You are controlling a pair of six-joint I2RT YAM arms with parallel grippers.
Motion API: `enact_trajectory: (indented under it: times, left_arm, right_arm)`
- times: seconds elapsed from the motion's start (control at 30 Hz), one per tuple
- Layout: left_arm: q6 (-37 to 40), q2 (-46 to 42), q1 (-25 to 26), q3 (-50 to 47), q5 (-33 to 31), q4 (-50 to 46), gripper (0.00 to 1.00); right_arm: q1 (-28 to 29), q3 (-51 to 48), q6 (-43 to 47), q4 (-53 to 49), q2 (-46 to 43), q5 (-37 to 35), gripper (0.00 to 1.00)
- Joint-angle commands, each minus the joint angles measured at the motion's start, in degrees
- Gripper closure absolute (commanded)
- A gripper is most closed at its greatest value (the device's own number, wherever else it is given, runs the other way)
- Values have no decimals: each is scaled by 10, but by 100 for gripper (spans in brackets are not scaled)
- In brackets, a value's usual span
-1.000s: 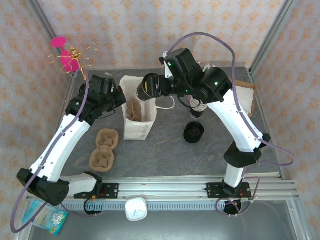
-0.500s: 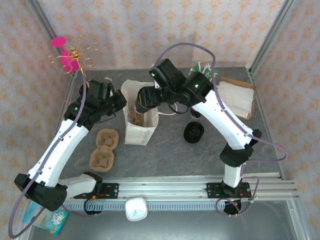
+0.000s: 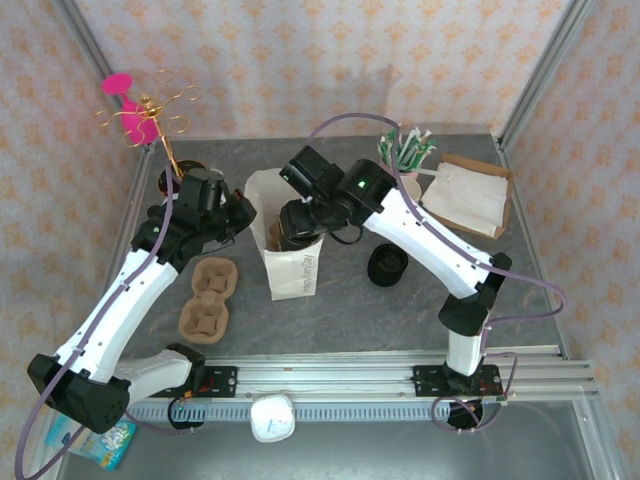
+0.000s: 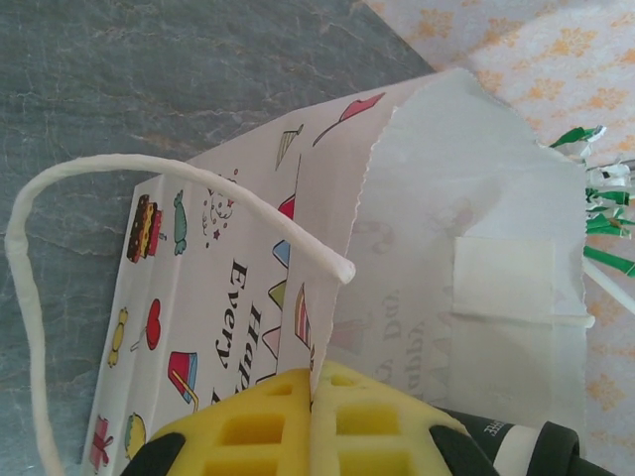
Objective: Pack the takeout coffee
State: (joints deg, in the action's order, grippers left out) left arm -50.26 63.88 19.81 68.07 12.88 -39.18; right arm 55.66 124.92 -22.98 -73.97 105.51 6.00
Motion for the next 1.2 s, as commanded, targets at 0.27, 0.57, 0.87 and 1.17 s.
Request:
enact_trajectory:
  times: [0.27,0.57,0.87,1.17]
  left_arm:
    - [-14,-9,14,0,-3,32,100]
    - [-8,-12,17,-5,-20,23,100]
    - [4,-4,19,-10,-15,27,100]
    - [13,-7,19,-20,-29,24,100]
  right_arm:
    - [16,32,-19,-11,41,-20,50]
    - [14,4,-16,-11,57,-48,49]
    - [12,-21,-9,-10,67,-15,49]
    - [11,-1,12,-10,104,22,48]
